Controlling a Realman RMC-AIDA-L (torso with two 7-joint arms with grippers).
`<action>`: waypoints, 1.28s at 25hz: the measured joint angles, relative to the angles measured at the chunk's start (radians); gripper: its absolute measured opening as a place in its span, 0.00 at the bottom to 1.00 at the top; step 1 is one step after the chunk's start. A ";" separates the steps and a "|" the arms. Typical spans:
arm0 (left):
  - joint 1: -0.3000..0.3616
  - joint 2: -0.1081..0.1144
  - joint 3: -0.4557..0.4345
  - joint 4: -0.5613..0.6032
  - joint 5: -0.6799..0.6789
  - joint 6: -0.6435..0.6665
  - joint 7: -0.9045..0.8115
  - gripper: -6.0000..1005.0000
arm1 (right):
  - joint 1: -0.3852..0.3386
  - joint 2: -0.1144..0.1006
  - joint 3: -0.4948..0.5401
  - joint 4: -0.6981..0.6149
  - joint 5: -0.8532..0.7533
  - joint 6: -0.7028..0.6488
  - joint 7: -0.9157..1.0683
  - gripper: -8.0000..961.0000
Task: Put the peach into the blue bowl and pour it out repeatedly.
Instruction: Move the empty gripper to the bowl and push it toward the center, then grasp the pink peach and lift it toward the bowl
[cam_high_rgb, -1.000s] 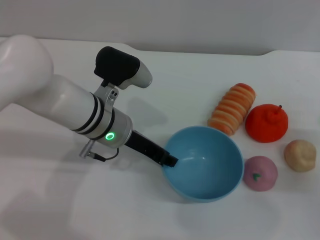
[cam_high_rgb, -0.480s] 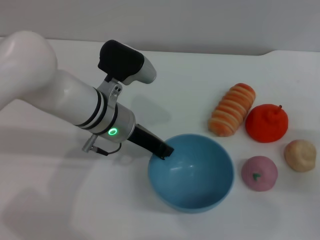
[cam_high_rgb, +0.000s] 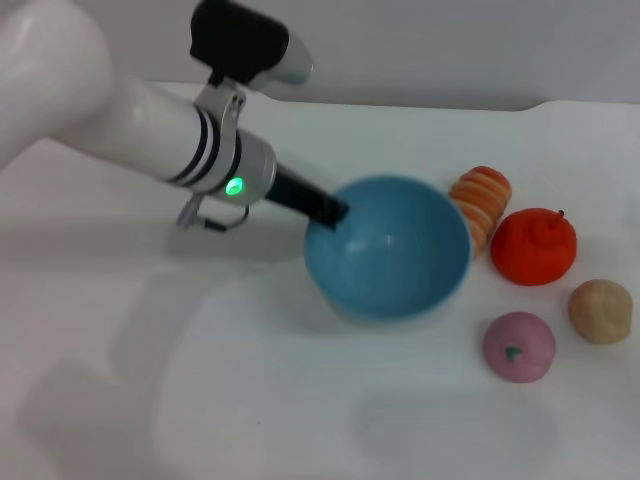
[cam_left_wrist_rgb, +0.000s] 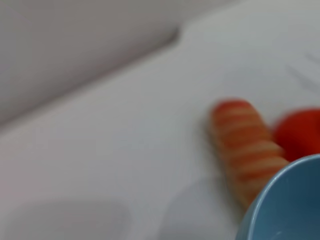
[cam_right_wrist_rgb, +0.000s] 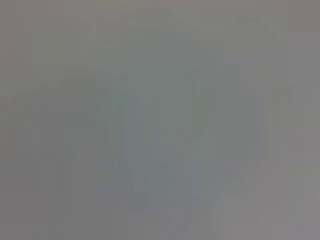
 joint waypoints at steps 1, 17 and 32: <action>-0.010 0.000 -0.003 -0.004 0.026 -0.028 -0.009 0.00 | 0.000 0.000 -0.018 -0.039 -0.044 0.005 0.030 0.81; -0.062 -0.002 -0.070 -0.061 0.110 -0.249 -0.074 0.00 | 0.098 -0.003 -0.152 -0.843 -1.276 0.095 1.355 0.81; -0.065 -0.003 -0.051 -0.068 0.112 -0.300 -0.068 0.00 | 0.147 -0.004 -0.157 -0.928 -1.545 -0.277 1.570 0.81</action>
